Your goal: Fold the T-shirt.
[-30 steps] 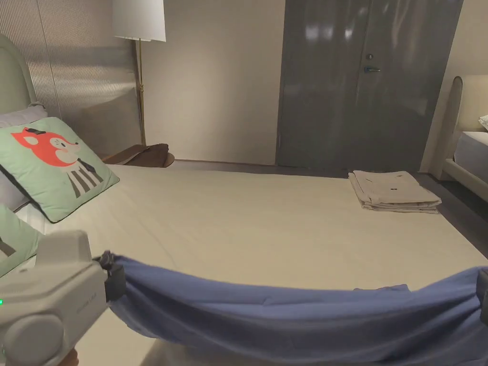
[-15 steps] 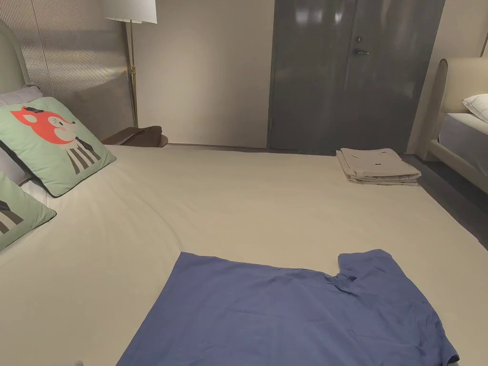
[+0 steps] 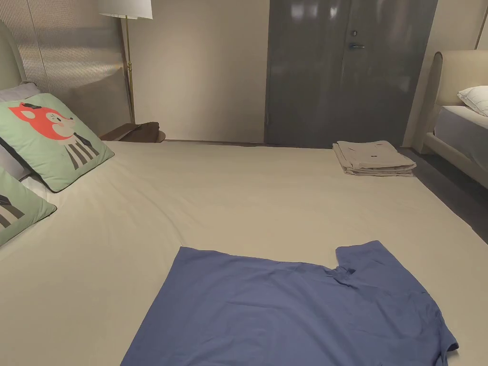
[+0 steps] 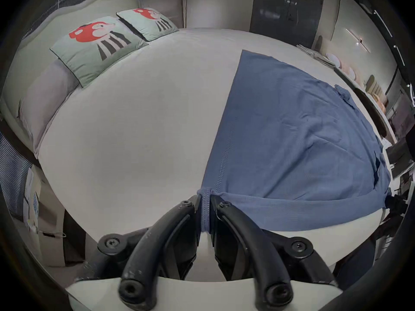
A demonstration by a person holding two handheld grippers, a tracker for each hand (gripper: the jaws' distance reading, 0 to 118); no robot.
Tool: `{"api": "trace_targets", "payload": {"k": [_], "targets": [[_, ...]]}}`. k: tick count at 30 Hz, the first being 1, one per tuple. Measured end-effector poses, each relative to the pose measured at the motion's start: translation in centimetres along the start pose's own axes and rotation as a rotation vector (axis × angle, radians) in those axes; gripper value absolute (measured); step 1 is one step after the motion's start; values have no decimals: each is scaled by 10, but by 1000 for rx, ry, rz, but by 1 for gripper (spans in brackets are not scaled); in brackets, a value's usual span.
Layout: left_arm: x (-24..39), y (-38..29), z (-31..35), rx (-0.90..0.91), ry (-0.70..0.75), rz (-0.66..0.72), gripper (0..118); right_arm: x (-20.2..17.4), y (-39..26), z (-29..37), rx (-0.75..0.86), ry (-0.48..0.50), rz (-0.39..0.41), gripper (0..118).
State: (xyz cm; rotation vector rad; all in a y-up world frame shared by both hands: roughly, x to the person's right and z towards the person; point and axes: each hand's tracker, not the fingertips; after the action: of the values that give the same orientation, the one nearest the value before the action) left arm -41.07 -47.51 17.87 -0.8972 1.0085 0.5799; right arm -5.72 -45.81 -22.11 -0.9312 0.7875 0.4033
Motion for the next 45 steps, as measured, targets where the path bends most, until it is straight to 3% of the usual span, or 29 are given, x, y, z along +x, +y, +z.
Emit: {"api": "trace_targets", "payload": {"k": [1,3,4,5,6,7,16,18,19,20,21,22,25,31,40,41,42,45], "targets": [[1,1,2,6,-2,-13,19,-2,0,5,5,-4,6,19],[3,2,8,42,-11,-25,73,-4,0,12,42,-7,32,59],[4,3,14,70,-18,-27,83,-4,1,17,54,-11,33,65],[5,6,20,101,-32,-17,83,-1,5,18,79,3,29,65],[7,9,26,131,-50,-4,105,-1,8,24,110,25,18,76],[10,14,35,176,-79,10,111,-2,14,33,160,39,-9,77],[46,71,106,617,-94,35,108,-34,86,86,631,-61,-42,79],[50,79,120,682,-82,32,102,-43,97,96,707,-46,-54,70],[52,82,128,719,-80,25,88,-45,99,100,747,-32,-56,57],[56,84,138,761,-76,21,63,-47,102,104,780,-32,-53,40],[57,85,143,796,-59,21,31,-53,104,109,804,-53,-50,15],[59,86,147,819,-44,29,15,-55,105,111,829,-66,-48,4],[57,88,154,845,-68,26,1,-56,106,111,859,-61,-41,0],[53,88,152,830,-58,4,0,-52,107,106,846,-71,-31,0],[26,63,103,484,-115,-98,1,-52,96,88,770,-51,-32,0],[21,56,94,444,-108,-101,5,-50,92,84,760,-52,-36,0],[16,50,86,391,-114,-113,28,-49,90,82,749,-50,-35,0],[1,24,58,244,-133,-98,111,-51,83,74,714,-44,-30,0]]}}
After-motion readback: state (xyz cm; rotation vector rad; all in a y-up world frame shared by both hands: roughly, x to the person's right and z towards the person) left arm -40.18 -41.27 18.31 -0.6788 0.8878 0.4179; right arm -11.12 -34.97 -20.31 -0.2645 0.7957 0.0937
